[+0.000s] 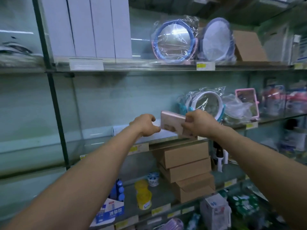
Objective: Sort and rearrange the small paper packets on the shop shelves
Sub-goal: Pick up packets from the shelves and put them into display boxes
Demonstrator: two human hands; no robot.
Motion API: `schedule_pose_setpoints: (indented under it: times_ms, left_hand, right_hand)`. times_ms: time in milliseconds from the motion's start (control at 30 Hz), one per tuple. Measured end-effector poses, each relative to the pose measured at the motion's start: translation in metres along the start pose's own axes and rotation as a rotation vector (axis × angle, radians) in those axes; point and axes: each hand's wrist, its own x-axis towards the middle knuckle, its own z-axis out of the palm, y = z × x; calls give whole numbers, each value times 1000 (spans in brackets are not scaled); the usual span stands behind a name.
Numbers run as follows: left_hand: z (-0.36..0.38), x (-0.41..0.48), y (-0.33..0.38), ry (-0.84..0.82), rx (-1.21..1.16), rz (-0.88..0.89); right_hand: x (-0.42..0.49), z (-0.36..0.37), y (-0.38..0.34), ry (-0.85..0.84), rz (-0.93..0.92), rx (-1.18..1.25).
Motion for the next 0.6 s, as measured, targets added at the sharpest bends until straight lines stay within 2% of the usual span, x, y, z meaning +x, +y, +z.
schedule_pose_setpoints:
  times_ms: [167,333,600]
  left_hand:
    - [-2,32,-11,-22,-309,-5]
    - [-1,74,-31,-63,-391,-108]
    - [-8,122,-59,0,-639,-201]
  right_hand:
    - [46,12,4,-67,16,283]
    - [93,30,4,-148,41,500]
    - [161,61,-12,-74,91,769]
